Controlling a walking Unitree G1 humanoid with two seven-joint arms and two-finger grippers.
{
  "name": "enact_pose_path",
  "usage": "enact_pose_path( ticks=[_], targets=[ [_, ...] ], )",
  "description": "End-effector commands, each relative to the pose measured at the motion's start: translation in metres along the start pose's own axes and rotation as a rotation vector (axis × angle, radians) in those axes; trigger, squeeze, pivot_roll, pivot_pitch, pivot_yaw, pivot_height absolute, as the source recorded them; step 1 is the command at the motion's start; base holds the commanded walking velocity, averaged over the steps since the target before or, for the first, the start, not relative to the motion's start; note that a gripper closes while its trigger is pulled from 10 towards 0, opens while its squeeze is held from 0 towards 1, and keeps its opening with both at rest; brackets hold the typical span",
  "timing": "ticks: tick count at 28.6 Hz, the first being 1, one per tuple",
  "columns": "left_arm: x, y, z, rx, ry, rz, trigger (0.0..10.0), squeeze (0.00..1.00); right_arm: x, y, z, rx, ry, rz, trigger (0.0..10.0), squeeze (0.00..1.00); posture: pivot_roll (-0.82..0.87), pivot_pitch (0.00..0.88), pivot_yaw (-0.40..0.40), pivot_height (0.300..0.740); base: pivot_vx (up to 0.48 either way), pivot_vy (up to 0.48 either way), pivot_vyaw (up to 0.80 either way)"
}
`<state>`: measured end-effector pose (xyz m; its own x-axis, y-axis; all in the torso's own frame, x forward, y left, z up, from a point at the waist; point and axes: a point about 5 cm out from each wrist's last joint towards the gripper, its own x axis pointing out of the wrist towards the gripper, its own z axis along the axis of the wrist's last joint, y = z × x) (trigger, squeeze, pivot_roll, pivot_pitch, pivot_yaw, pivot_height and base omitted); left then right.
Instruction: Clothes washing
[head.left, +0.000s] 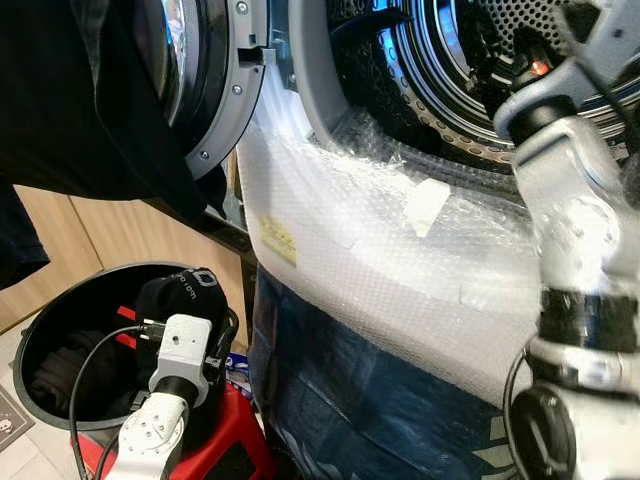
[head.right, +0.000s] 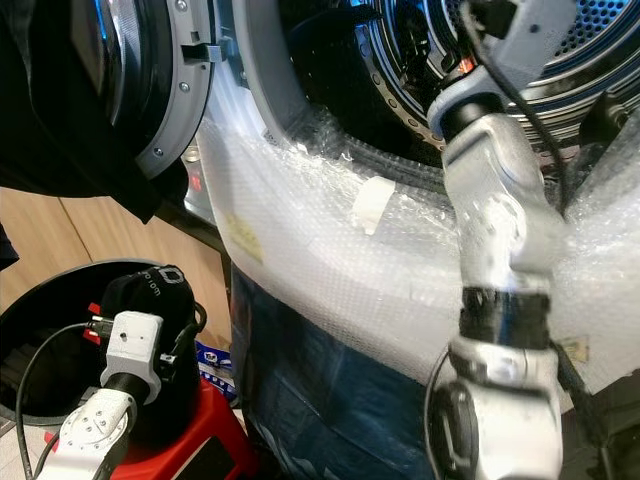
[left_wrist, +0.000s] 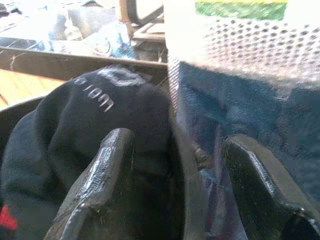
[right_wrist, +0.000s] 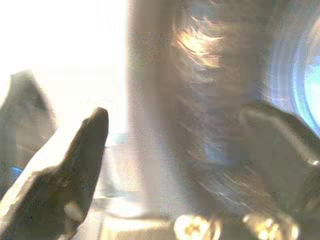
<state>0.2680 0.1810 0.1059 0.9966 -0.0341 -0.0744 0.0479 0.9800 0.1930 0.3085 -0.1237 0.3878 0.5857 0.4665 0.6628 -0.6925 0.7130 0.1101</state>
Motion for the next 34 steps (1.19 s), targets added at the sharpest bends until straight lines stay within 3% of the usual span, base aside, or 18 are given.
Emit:
enact_pose_path(
  ticks=[1, 3, 4, 7, 9, 13, 15, 16, 19, 22, 23, 26, 29, 30, 31, 32, 33, 34],
  targets=[
    [0.004, -0.002, 0.004, -0.004, -0.018, 0.001, 10.0, 0.00, -0.008, 0.034, 0.004, 0.106, -0.034, 0.238, 10.0, 0.00, 0.17, 0.042, -0.057, 0.740, 0.000, 0.000, 0.00],
    [0.004, -0.001, 0.005, -0.005, -0.021, 0.006, 10.0, 0.00, -0.012, 0.039, 0.002, 0.120, -0.023, 0.276, 10.0, 0.00, 0.17, 0.044, -0.057, 0.740, 0.000, 0.000, 0.00],
    [0.003, 0.002, 0.005, -0.007, -0.026, 0.029, 10.0, 0.00, -0.029, 0.053, -0.007, 0.184, 0.018, 0.404, 10.0, 0.00, 0.18, 0.042, -0.061, 0.740, 0.000, 0.000, 0.00],
    [0.003, 0.007, 0.008, 0.001, -0.035, 0.044, 10.0, 0.00, -0.049, 0.066, -0.020, 0.268, 0.086, 0.533, 10.0, 0.00, 0.18, 0.054, -0.063, 0.740, 0.000, 0.000, 0.00],
    [0.003, 0.008, 0.009, 0.002, -0.037, 0.046, 10.0, 0.00, -0.051, 0.066, -0.022, 0.274, 0.093, 0.542, 10.0, 0.00, 0.18, 0.054, -0.063, 0.740, 0.000, 0.000, 0.00],
    [0.001, 0.015, 0.008, 0.006, -0.036, 0.091, 10.0, 0.00, -0.083, 0.075, -0.064, 0.283, 0.315, 0.629, 10.0, 0.00, 0.20, 0.045, -0.067, 0.740, 0.000, 0.000, 0.00],
    [0.001, 0.019, 0.012, 0.011, -0.053, 0.111, 10.0, 0.00, -0.102, 0.068, -0.097, 0.223, 0.481, 0.603, 10.0, 0.00, 0.20, 0.042, -0.067, 0.740, 0.000, 0.000, 0.00],
    [0.001, 0.022, 0.018, 0.007, -0.080, 0.124, 10.0, 0.00, -0.127, 0.057, -0.128, 0.160, 0.647, 0.556, 10.0, 0.00, 0.21, 0.049, -0.070, 0.740, 0.000, 0.000, 0.00],
    [0.001, 0.022, 0.020, 0.004, -0.092, 0.128, 10.0, 0.00, -0.144, 0.049, -0.147, 0.128, 0.744, 0.519, 10.0, 0.00, 0.22, 0.044, -0.073, 0.740, 0.000, 0.000, 0.00],
    [-0.002, 0.020, 0.028, -0.002, -0.110, 0.104, 10.0, 0.00, -0.174, 0.024, -0.181, 0.075, 0.870, 0.343, 10.0, 0.00, 0.21, 0.050, -0.071, 0.740, 0.000, 0.000, 0.00],
    [-0.002, 0.020, 0.028, -0.002, -0.110, 0.104, 10.0, 0.00, -0.174, 0.024, -0.181, 0.075, 0.870, 0.343, 10.0, 0.00, 0.21, 0.050, -0.071, 0.740, 0.000, 0.000, 0.00],
    [-0.006, 0.025, 0.037, -0.012, -0.136, 0.125, 10.0, 0.00, -0.225, -0.007, -0.223, 0.008, 1.116, 0.140, 10.0, 0.00, 0.22, 0.052, -0.069, 0.740, 0.000, 0.000, 0.00],
    [-0.008, 0.032, 0.043, -0.024, -0.148, 0.163, 10.0, 0.00, -0.252, -0.018, -0.239, -0.009, 1.210, 0.043, 10.0, 0.00, 0.23, 0.053, -0.069, 0.740, 0.000, 0.000, 0.00],
    [-0.008, 0.036, 0.043, -0.037, -0.139, 0.184, 10.0, 0.00, -0.263, -0.022, -0.244, 0.000, 1.239, -0.017, 10.0, 0.21, 0.23, 0.051, -0.069, 0.740, 0.000, 0.000, 0.00],
    [-0.008, 0.039, 0.043, -0.045, -0.130, 0.201, 10.0, 0.00, -0.271, -0.024, -0.248, 0.014, 1.256, -0.070, 10.0, 0.51, 0.24, 0.051, -0.070, 0.740, 0.000, 0.000, 0.00],
    [-0.007, 0.045, 0.044, -0.078, -0.119, 0.225, 10.0, 0.00, -0.287, -0.029, -0.255, 0.052, 1.291, -0.177, 10.0, 0.90, 0.24, 0.051, -0.069, 0.740, 0.000, 0.000, 0.00],
    [-0.007, 0.049, 0.044, -0.085, -0.108, 0.228, 10.0, 0.00, -0.295, -0.031, -0.258, 0.033, 1.319, -0.221, 10.0, 1.00, 0.24, 0.052, -0.066, 0.740, 0.000, 0.000, 0.00],
    [-0.006, 0.051, 0.043, -0.089, -0.099, 0.230, 10.0, 0.00, -0.301, -0.032, -0.260, 0.012, 1.337, -0.246, 10.0, 1.00, 0.24, 0.052, -0.066, 0.740, 0.000, 0.000, 0.00]
  ],
)
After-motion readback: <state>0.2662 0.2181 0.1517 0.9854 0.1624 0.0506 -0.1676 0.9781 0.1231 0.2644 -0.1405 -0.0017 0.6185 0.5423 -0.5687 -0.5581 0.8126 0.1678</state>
